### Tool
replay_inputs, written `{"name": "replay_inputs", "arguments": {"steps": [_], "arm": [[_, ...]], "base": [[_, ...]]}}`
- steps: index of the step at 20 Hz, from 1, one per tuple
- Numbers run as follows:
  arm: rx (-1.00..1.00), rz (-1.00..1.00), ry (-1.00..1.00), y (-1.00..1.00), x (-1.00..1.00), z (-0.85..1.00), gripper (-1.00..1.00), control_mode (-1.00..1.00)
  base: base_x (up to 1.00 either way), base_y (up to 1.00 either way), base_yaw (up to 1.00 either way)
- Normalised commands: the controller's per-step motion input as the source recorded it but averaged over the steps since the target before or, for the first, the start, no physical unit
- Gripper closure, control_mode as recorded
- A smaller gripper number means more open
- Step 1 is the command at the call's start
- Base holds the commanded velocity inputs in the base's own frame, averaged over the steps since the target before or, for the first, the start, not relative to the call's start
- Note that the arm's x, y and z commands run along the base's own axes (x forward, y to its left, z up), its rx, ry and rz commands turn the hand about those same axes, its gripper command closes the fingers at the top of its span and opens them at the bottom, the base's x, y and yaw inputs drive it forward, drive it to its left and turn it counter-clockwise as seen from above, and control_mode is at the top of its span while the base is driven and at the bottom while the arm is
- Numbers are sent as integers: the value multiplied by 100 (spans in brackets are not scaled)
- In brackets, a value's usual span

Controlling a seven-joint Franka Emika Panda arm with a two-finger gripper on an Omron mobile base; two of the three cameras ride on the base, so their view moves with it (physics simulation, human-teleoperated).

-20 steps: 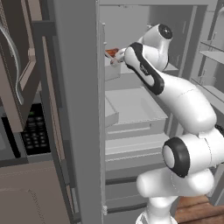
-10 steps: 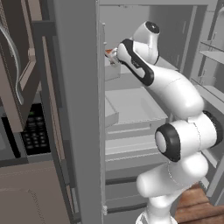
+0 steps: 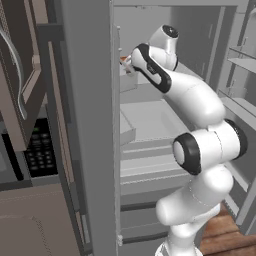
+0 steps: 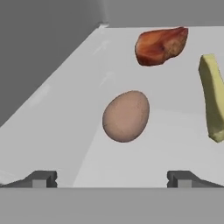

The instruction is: Pick the egg and butter from the fridge and place them by the bowl for mixing.

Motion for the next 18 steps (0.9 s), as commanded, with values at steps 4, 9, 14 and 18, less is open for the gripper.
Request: {"name": "replay_inputs", "arguments": {"steps": [4,9,14,18], "arm": [[-1,0,0,1,31,-14,-100,-100],[-2,0,0,5,41,-7,-100,-100],[-1,0,0,8,41,0,-100,-100],[0,0,0,7,35,0,-100,-100]], "base": [[0,0,0],[0,0,0],[0,0,0],[0,0,0]]}}
